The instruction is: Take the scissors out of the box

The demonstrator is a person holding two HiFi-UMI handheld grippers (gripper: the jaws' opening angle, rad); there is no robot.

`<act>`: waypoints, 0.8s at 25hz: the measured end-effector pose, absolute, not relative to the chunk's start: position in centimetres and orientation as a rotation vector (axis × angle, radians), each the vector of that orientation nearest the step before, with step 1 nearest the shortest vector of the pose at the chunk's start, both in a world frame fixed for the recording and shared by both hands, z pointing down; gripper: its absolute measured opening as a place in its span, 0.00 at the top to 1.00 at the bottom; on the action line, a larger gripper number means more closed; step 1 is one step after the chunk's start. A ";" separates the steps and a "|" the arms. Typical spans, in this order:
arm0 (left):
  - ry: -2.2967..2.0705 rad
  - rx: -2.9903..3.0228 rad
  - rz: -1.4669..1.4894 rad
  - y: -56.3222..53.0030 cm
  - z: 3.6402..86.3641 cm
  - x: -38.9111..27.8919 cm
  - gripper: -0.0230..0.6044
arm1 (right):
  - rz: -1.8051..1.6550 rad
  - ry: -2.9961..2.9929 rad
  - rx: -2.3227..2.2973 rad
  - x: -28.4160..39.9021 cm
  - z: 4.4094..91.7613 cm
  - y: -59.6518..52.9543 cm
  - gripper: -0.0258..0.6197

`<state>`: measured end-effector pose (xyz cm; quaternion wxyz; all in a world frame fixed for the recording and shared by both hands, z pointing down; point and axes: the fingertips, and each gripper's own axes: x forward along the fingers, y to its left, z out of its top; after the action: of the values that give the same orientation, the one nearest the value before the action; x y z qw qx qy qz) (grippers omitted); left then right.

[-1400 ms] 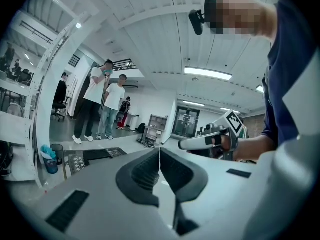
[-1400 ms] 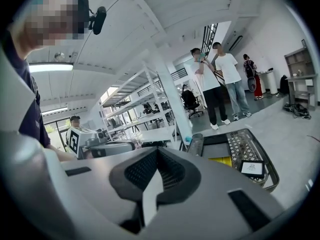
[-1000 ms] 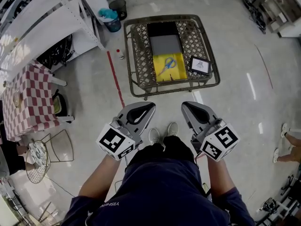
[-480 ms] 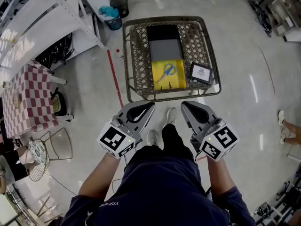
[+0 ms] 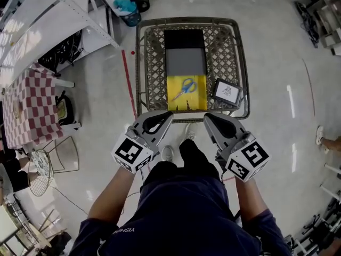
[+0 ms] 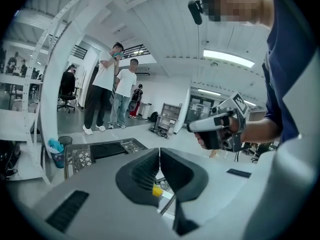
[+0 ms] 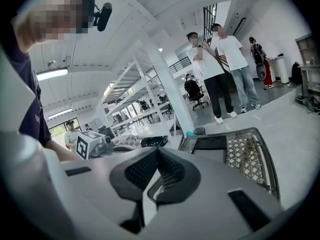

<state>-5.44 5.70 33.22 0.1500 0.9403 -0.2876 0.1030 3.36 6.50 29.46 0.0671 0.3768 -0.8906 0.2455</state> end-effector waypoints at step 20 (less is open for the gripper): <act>-0.884 2.581 0.568 -1.7 43.3 -0.7 0.92 | 0.894 -2.662 0.954 8.3 35.8 -1.0 0.94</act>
<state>-0.69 -1.68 43.28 0.1763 0.9116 -0.3123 0.2007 8.27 -1.04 35.78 0.0879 0.3204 -0.8942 0.3001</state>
